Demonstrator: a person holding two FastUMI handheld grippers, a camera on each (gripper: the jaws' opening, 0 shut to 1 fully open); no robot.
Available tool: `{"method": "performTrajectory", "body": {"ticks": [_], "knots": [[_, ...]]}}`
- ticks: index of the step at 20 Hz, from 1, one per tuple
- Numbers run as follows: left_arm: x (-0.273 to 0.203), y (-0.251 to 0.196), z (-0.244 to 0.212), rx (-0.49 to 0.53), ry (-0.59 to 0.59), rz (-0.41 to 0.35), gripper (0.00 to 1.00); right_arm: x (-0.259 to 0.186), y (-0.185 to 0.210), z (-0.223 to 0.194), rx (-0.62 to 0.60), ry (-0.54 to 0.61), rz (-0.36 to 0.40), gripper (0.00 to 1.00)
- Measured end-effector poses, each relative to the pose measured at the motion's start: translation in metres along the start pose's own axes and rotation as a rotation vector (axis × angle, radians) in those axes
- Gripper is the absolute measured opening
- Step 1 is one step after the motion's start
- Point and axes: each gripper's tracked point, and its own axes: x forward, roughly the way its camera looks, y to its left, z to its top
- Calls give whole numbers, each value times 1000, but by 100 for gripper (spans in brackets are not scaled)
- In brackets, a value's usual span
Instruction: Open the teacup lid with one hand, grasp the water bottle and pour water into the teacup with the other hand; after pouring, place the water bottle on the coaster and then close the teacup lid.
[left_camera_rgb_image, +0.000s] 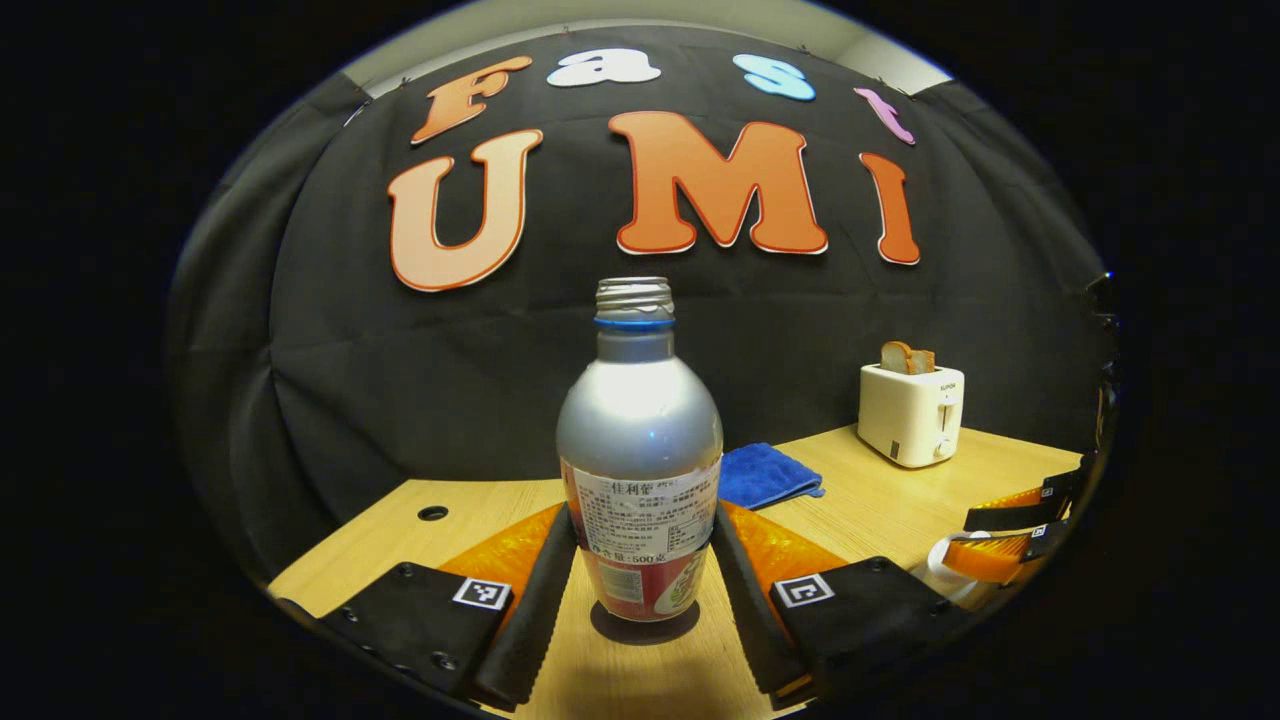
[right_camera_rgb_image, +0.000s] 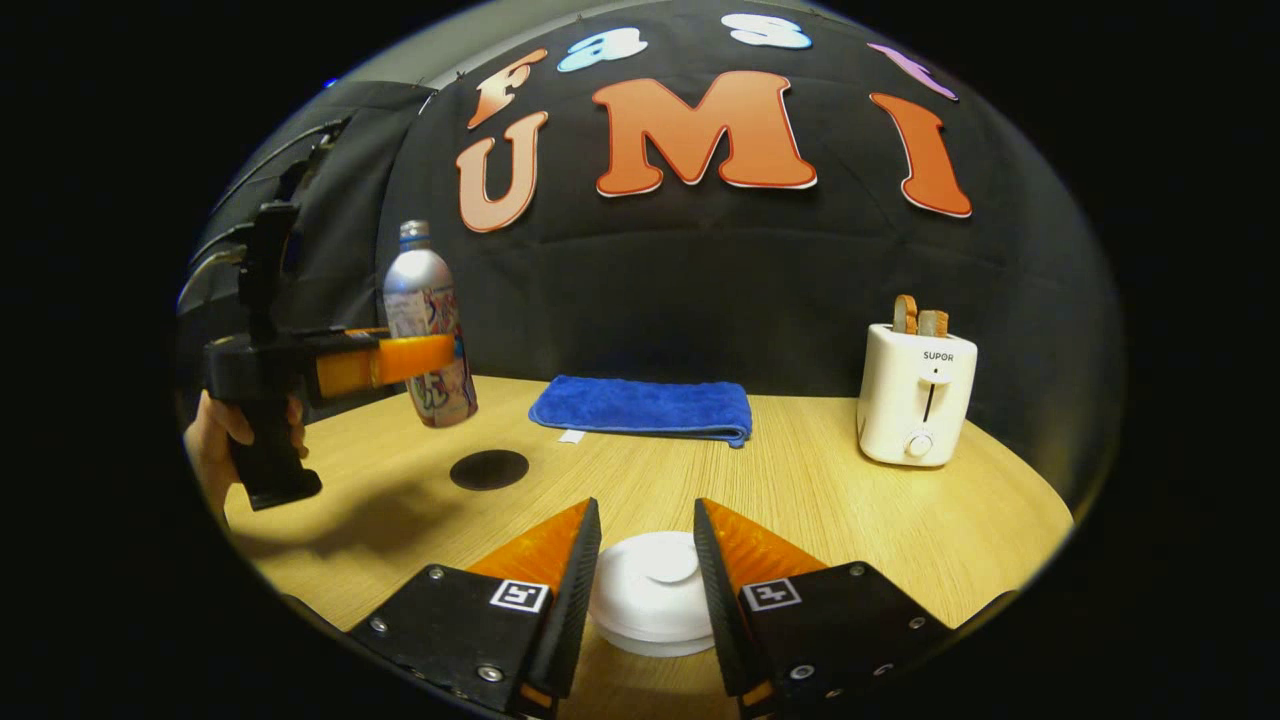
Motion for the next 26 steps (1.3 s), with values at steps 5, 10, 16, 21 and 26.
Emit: {"method": "performTrajectory", "body": {"ticks": [5, 10, 16, 21, 26], "knots": [[15, 9, -33, -96, 60, 21, 80, -14, -8, 14, 48, -65, -14, 75], [31, 6, -58, -103, 127, 31, 81, -21, -23, 16, 87, -86, -41, 80], [40, 5, -79, -79, 197, 48, 80, -25, -33, 7, 111, -69, -55, 80], [44, 4, -82, -79, 198, 52, 83, -31, -34, 11, 118, -79, -57, 80], [38, -1, -77, -110, 185, 25, 98, -38, -28, 22, 106, -103, -54, 79]]}}
